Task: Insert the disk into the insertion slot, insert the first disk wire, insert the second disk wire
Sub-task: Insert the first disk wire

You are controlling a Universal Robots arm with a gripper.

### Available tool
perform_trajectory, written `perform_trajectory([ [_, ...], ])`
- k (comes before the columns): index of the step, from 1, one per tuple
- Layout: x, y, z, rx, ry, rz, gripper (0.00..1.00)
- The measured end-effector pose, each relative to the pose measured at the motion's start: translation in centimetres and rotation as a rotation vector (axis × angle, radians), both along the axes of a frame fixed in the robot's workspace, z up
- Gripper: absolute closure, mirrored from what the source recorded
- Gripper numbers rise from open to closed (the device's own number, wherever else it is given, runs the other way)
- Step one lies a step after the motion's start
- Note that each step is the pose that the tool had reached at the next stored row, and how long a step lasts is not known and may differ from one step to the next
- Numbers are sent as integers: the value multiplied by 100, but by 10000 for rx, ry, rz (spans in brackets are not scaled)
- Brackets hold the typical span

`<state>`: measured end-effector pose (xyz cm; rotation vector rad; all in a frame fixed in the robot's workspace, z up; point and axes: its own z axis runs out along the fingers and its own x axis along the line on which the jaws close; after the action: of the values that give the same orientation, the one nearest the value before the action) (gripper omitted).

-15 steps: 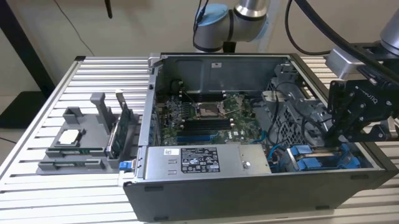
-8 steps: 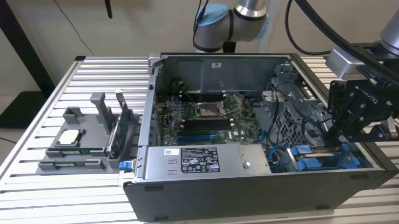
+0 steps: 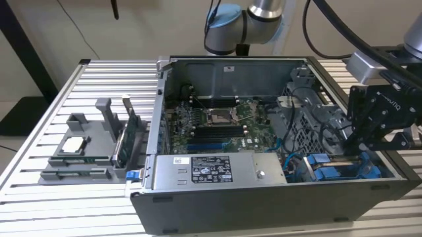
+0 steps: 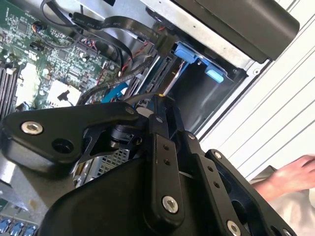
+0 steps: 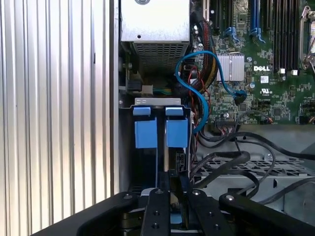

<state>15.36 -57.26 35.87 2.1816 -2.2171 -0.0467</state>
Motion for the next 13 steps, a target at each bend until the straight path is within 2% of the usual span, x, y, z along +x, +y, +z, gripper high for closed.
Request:
perform_trajectory([
  [5,25,7,-33,28,122,0,81],
  [8,31,8,-57,108,130,0,81],
  [10,31,9,-71,198,130,0,81],
  [13,32,9,-71,207,130,0,81],
])
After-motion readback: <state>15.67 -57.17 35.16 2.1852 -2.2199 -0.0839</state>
